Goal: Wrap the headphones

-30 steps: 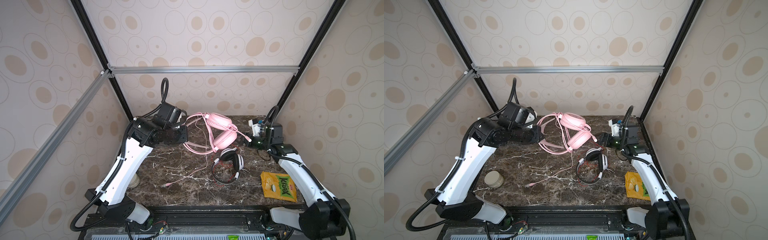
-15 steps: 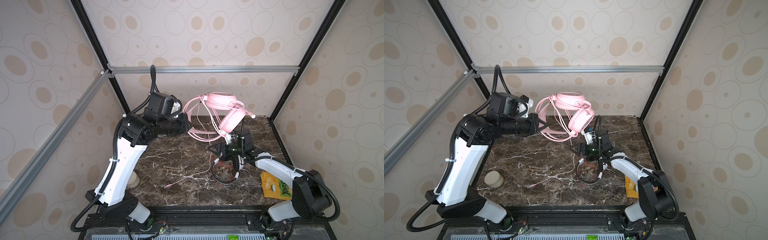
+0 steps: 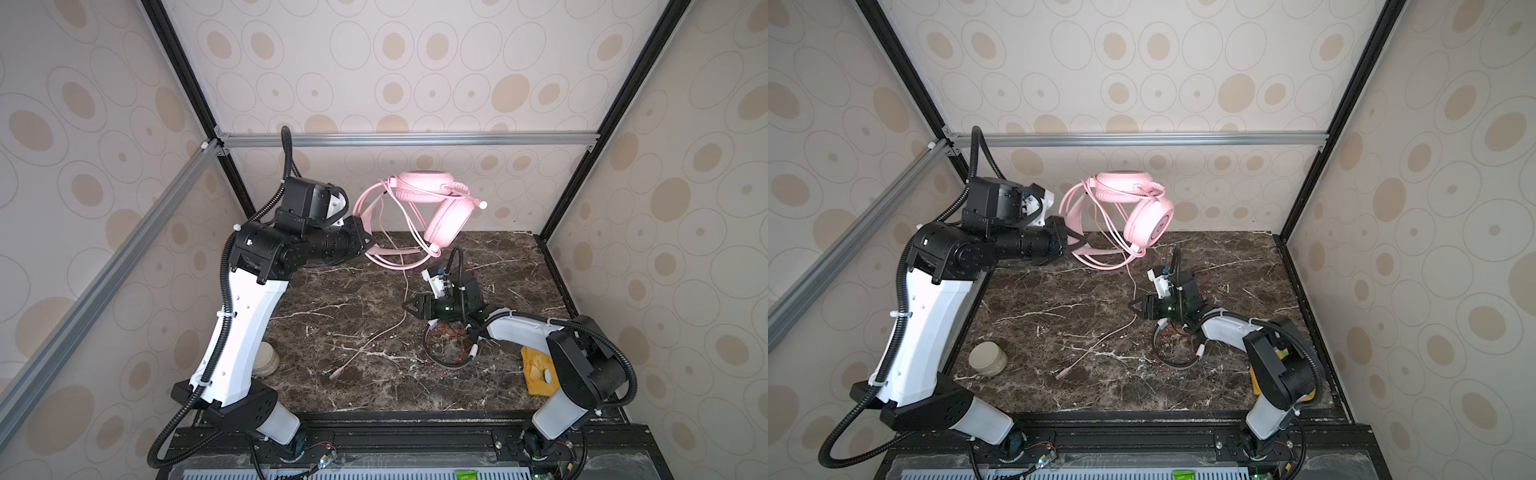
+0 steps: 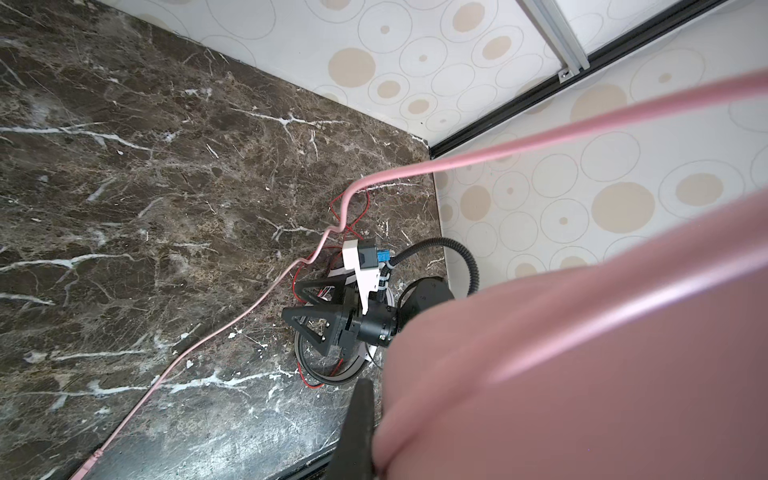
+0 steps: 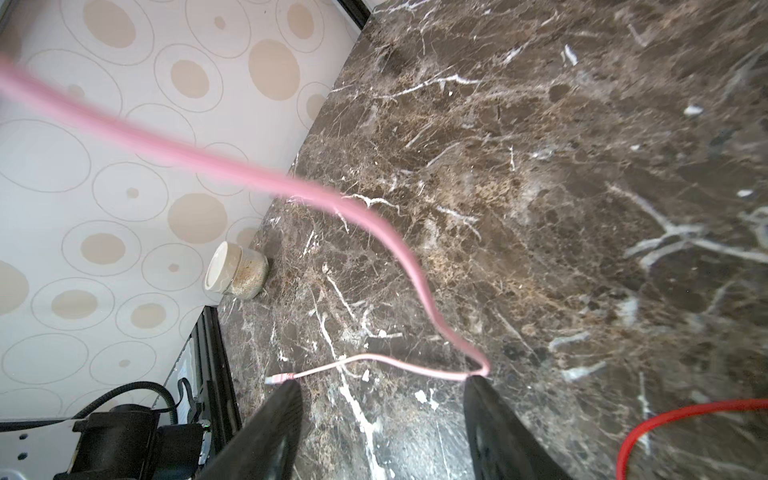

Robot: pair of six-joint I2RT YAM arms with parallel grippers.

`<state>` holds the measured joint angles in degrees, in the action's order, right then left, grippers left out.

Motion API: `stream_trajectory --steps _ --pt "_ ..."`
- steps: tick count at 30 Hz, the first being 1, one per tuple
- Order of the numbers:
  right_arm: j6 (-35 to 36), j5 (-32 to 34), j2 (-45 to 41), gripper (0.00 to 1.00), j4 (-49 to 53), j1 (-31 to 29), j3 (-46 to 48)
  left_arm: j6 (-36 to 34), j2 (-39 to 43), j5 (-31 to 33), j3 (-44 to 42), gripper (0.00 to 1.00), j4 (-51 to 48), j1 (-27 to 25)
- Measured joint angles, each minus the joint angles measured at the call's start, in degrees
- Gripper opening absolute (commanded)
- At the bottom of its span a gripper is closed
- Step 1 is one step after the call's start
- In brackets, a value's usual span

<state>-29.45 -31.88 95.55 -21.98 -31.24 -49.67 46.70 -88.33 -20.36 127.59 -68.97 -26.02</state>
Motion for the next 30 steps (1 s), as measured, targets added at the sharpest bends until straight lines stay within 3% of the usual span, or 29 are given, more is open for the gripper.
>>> stream_trajectory --steps 7,13,14,17,18,21,25,30 --pt "-1.27 2.21 5.7 0.64 -5.05 -1.64 -0.5 -0.17 0.0 -1.9 0.0 0.0 0.76 0.96" --pt "-0.48 3.41 11.45 0.59 -5.55 -1.62 -7.02 -0.26 0.0 -2.78 0.0 0.0 0.76 1.62" --pt "-0.13 3.43 12.26 0.55 -5.46 -1.62 -8.44 -0.26 0.0 -2.8 0.0 0.0 0.76 1.73" --pt "1.14 3.34 13.46 0.12 -5.38 -1.68 -11.3 -0.26 0.0 -2.93 0.0 0.0 0.76 1.95" --pt "1.38 3.17 13.55 0.04 -5.29 -1.68 -11.87 -0.26 0.0 -2.93 0.0 0.0 0.76 2.01" --pt "2.01 2.29 13.42 0.0 -4.5 -1.7 -12.15 -0.26 0.0 -2.91 0.0 0.0 0.76 2.43" --pt "4.37 3.02 7.74 0.0 1.57 -1.7 -6.4 -0.24 -0.07 -2.71 -0.04 0.0 0.74 4.42" --pt "6.91 8.11 -11.21 0.0 14.05 -1.81 1.92 -0.07 -0.37 -2.36 -0.07 0.0 0.72 9.31"
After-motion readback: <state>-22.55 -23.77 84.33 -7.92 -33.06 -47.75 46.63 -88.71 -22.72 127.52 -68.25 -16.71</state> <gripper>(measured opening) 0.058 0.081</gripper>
